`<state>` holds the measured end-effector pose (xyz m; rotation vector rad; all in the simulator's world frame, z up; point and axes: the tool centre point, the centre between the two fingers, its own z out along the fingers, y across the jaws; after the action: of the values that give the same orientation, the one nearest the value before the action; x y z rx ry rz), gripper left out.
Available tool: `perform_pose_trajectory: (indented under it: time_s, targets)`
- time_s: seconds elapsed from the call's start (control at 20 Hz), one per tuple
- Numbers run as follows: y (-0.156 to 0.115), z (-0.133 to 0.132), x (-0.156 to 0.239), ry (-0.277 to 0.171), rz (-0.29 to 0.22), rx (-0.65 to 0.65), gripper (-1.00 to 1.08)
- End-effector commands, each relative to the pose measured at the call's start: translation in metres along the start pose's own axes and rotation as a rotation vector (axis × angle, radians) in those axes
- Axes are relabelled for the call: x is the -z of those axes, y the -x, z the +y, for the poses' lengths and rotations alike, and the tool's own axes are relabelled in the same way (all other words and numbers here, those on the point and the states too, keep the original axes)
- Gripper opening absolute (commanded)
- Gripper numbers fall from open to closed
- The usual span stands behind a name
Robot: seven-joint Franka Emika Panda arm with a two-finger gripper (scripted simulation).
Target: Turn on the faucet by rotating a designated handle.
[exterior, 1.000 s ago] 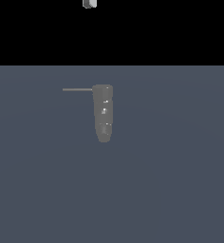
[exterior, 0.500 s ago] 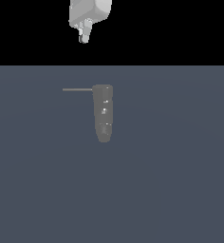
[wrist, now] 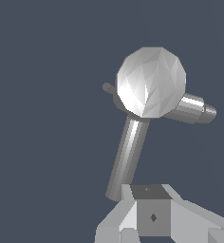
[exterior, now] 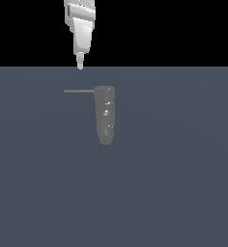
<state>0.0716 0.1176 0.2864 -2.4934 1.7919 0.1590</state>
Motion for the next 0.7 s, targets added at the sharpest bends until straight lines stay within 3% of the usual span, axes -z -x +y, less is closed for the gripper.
perform_pose_trajectory:
  time_s: [0.0, 0.65]
  targets:
    - [0.004, -0.014, -0.019, 0.0, 0.022, -0.061, -1.0]
    - [0.019, -0.055, -0.081, -0.018, 0.111, -0.24, -1.0]
